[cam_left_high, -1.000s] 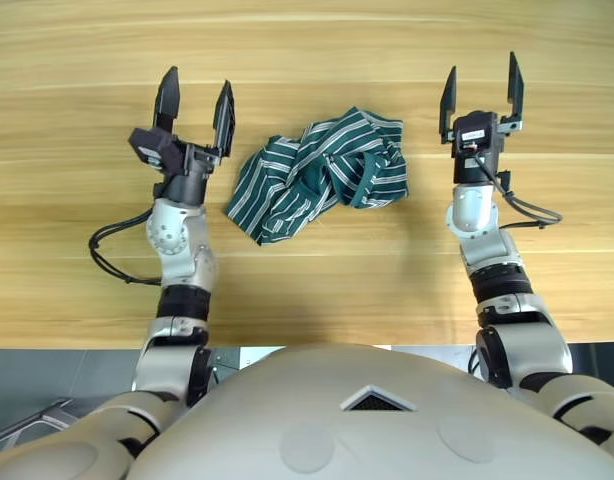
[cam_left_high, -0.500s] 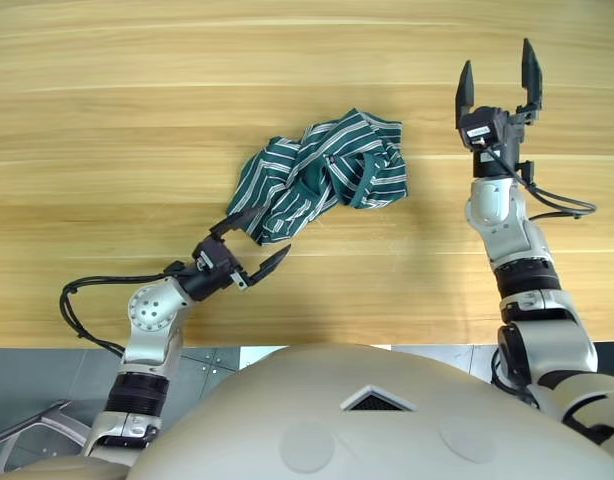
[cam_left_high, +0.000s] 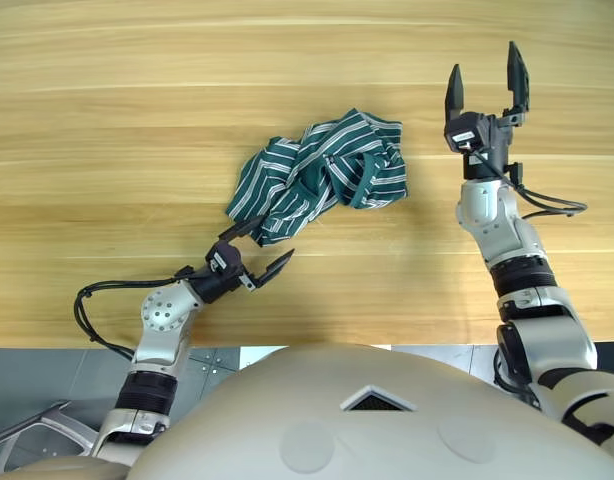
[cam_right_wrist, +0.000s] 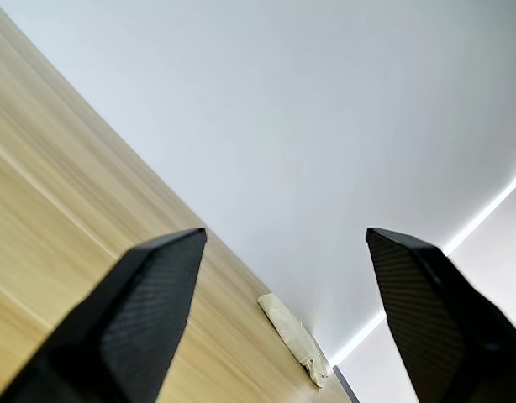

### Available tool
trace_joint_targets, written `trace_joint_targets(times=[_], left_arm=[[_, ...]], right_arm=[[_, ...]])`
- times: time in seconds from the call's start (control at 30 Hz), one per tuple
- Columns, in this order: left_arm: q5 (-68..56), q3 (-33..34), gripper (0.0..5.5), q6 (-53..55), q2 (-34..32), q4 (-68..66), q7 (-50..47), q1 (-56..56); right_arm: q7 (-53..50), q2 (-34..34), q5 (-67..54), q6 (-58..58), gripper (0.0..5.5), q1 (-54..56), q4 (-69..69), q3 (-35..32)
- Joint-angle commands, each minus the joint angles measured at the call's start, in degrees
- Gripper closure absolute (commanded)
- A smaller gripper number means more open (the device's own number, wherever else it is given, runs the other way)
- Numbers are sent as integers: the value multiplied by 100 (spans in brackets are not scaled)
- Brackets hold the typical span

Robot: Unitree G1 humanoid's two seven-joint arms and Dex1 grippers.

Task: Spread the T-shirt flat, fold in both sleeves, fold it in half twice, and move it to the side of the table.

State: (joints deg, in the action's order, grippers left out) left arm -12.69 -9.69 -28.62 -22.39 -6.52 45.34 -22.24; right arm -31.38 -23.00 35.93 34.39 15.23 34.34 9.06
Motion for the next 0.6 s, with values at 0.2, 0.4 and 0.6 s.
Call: trace_joint_targets(times=[0.2,0.4,0.6], left_arm=[[20,80,303,-4,84,-306,-122,210],[-191,247,392,-117,199,-327,-118,293],[-1005,403,491,-21,269,23,288,263]], right_arm=[[-178,-56,121,-35,203,-45,68,88],[-190,-81,176,-39,203,-187,54,127],[403,-450,112,275,203,-935,-407,354]])
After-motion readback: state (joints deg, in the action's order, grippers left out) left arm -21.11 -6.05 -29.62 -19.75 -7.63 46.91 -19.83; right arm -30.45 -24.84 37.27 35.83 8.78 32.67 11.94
